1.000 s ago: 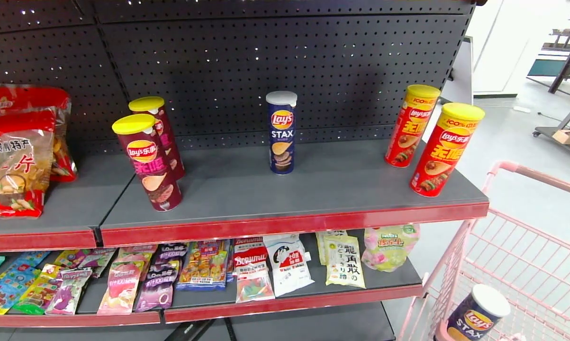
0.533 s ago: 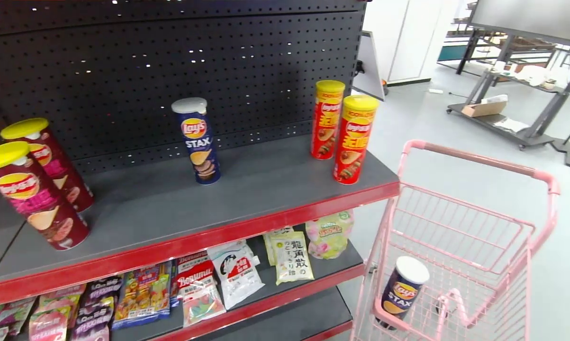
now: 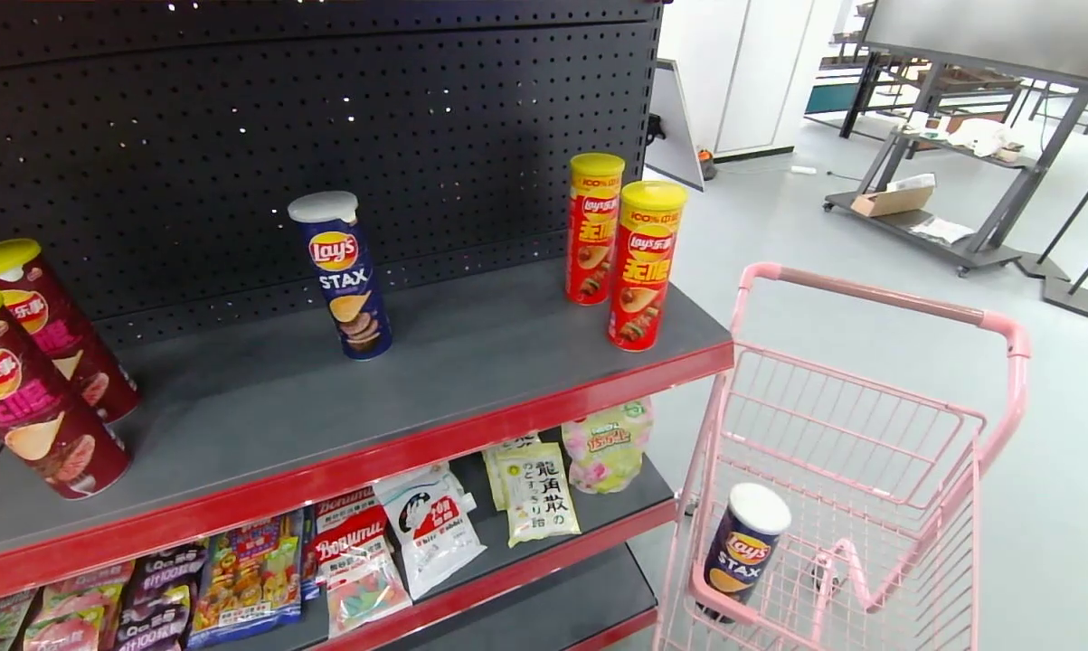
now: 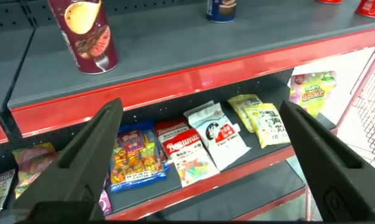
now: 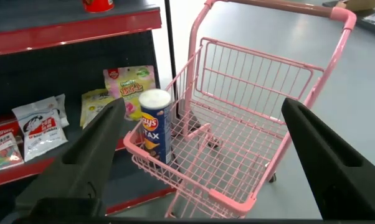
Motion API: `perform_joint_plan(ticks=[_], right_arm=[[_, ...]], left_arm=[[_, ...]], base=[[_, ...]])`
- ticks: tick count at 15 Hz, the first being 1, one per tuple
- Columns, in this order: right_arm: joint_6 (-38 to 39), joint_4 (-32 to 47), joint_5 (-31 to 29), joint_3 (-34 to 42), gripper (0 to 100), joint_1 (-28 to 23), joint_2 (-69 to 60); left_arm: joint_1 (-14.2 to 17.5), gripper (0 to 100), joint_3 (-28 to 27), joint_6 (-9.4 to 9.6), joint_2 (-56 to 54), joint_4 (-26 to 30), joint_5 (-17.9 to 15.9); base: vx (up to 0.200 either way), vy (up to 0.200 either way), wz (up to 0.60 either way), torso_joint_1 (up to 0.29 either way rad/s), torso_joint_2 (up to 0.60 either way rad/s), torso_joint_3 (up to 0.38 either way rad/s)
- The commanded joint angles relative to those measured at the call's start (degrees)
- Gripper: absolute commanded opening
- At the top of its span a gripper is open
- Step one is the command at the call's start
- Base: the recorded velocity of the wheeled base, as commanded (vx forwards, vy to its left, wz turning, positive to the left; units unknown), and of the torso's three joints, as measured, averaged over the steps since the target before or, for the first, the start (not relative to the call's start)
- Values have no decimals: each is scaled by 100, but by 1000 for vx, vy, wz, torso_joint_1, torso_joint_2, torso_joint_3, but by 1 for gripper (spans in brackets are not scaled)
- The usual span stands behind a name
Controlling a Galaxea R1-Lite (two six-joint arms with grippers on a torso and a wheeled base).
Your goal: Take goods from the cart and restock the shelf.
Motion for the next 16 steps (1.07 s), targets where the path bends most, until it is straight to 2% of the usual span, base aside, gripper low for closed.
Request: perform_joint_plan(ticks=[1, 16], right_arm=[[-2, 1, 2, 0, 100, 4, 2], [7, 1, 2, 0, 100, 4, 2]], left_arm=[[0, 100, 1, -1, 7, -3, 2], [0, 100, 1, -1, 7, -3, 2]], base=[[0, 0, 0, 0, 0, 0], [0, 0, 0, 0, 0, 0]])
